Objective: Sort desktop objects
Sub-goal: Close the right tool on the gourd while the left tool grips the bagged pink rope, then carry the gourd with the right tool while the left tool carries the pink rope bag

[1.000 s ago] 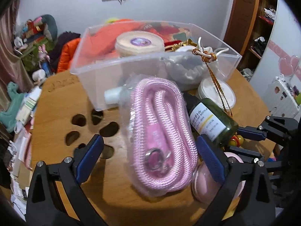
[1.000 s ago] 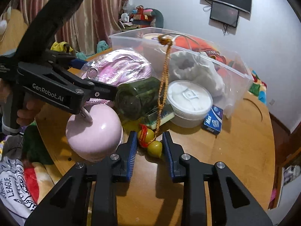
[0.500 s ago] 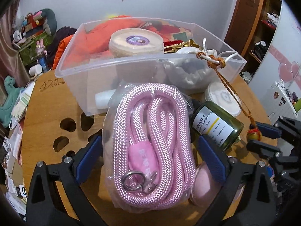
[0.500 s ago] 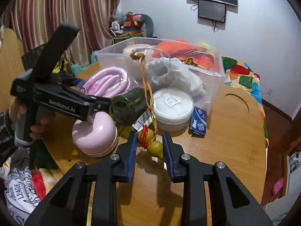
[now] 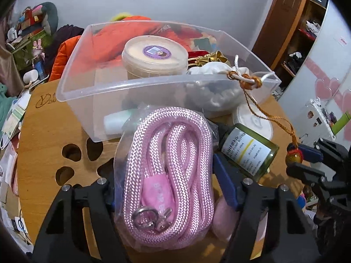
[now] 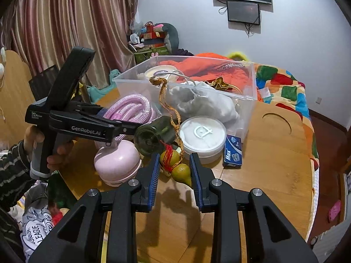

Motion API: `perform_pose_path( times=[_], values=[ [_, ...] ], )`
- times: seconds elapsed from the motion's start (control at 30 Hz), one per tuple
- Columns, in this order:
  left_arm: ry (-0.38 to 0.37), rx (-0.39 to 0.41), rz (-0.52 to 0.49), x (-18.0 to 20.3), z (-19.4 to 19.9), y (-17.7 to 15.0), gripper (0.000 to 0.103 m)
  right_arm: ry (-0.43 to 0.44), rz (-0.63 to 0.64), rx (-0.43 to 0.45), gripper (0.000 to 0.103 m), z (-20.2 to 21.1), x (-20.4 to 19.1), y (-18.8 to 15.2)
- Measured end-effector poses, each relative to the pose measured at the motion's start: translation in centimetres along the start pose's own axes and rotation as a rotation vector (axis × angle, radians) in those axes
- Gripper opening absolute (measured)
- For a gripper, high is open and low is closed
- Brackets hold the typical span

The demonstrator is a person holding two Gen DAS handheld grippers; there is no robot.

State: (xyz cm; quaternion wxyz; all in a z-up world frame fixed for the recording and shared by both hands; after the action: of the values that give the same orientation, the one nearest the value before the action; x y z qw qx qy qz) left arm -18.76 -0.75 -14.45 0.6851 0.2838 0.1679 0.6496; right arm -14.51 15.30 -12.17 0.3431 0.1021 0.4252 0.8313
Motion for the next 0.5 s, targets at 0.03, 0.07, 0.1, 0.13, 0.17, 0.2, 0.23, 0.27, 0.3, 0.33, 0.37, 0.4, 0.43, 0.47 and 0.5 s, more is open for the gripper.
perform_pose_path(
  times=[0.03,0.07,0.1,0.13,0.17,0.2,0.23,0.27,0.3,0.33,0.37,0.4,0.43,0.47,0.5],
  values=[
    [0.004,0.001,0.003,0.1,-0.1,0.1,0.069,-0.002,0.003,-0.001,0.025,-0.1,-0.1,0.0],
    [0.006,0.003,0.007,0.4,-0.1,0.1,0.067,-0.006,0.007,-0.002,0.025,-0.2,-0.1,0.0],
    [0.007,0.003,0.017,0.4,-0.2,0.1,0.065,-0.007,0.008,-0.003,0.025,-0.3,-0.2,0.0],
    [0.008,0.003,0.022,0.4,-0.3,0.2,0.065,-0.004,0.006,-0.003,0.025,-0.3,-0.2,0.0],
    [0.010,0.005,0.028,0.4,-0.3,0.3,0.062,-0.002,0.003,-0.001,0.025,-0.3,-0.2,0.1],
    [0.011,0.007,0.035,0.3,-0.3,0.3,0.060,0.001,-0.001,0.002,0.025,-0.3,-0.2,0.1],
    [0.009,0.008,0.041,0.2,-0.2,0.3,0.059,0.003,-0.003,0.005,0.025,-0.2,-0.3,0.0],
    [0.007,0.010,0.048,0.1,-0.2,0.2,0.057,0.003,-0.004,0.007,0.025,-0.2,-0.2,0.1],
    [0.005,0.012,0.056,0.0,-0.1,0.2,0.055,0.003,-0.004,0.008,0.025,-0.2,-0.2,0.1],
    [0.004,0.015,0.063,0.0,0.1,0.2,0.054,0.003,-0.005,0.009,0.025,-0.2,-0.2,0.1],
    [0.006,0.021,0.068,-0.1,0.2,0.1,0.053,0.003,-0.006,0.009,0.025,-0.1,-0.1,0.1],
    [0.007,0.026,0.072,-0.3,0.5,0.1,0.052,0.001,-0.005,0.009,0.025,-0.1,-0.1,0.1],
    [0.007,0.031,0.078,-0.5,0.7,0.1,0.051,-0.001,-0.006,0.011,0.025,-0.1,0.0,0.2],
    [0.005,0.035,0.084,-0.6,0.9,0.1,0.050,-0.002,-0.008,0.012,0.025,-0.1,0.1,0.2],
    [-0.002,0.039,0.092,-0.7,1.1,0.1,0.047,-0.003,-0.011,0.013,0.025,0.0,0.2,0.3]
  ],
)
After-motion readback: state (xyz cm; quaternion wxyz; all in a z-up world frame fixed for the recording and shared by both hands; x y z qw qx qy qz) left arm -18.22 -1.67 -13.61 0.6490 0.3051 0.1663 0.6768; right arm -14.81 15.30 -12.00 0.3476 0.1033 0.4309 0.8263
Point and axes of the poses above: each gripper's, at about its wrist camera, not at the fingertips, and z roughly against the way its jaws point, x to its right, y to its top, the point moved 8 cm from there along -z, roughly the way its jaws point, and after that the axes turned 4 degrees about y, right-handed, at the moved point
